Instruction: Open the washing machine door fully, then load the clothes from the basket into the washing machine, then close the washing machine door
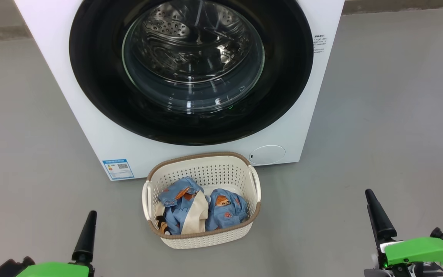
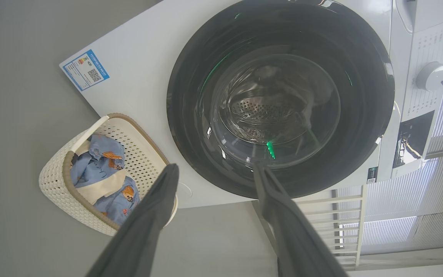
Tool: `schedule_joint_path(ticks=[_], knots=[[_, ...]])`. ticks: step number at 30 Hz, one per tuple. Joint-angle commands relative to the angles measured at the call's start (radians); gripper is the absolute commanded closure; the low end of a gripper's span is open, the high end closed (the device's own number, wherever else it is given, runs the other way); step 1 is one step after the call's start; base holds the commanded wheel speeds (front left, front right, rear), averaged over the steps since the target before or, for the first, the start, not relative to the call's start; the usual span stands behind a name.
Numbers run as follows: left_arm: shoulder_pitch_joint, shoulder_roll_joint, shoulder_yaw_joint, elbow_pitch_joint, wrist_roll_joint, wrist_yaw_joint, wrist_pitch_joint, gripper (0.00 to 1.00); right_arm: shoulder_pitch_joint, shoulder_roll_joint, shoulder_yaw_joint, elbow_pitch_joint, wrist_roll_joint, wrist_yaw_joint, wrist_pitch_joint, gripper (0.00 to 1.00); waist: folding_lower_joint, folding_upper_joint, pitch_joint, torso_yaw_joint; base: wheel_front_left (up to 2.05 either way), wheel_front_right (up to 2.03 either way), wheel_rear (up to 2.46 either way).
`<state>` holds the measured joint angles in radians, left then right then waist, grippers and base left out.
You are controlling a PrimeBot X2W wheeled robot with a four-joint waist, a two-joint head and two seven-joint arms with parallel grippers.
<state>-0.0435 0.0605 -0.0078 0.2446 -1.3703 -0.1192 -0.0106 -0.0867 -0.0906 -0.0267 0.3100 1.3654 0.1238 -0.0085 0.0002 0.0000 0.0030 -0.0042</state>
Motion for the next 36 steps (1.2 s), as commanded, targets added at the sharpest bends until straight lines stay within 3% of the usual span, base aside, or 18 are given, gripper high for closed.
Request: schedule_joint_path(ticks=[1, 36], knots=[[-0.049, 0.025, 0.008, -0.035, 0.034, -0.006, -0.012, 0.00, -0.059, -0.015, 0.017, -0.026, -0.031, 0.003, -0.014, 0.00, -0.0002, 0.0000, 0.001, -0.001, 0.00, 0.00, 0.00], [-0.080, 0.095, -0.056, -0.055, 0.526, -0.008, -0.112, 0.00, -0.139, -0.048, 0.086, 0.018, -0.461, 0.004, -0.110, 0.00, -0.0002, 0.0000, 0.004, -0.009, 0.00, 0.00, 0.00]])
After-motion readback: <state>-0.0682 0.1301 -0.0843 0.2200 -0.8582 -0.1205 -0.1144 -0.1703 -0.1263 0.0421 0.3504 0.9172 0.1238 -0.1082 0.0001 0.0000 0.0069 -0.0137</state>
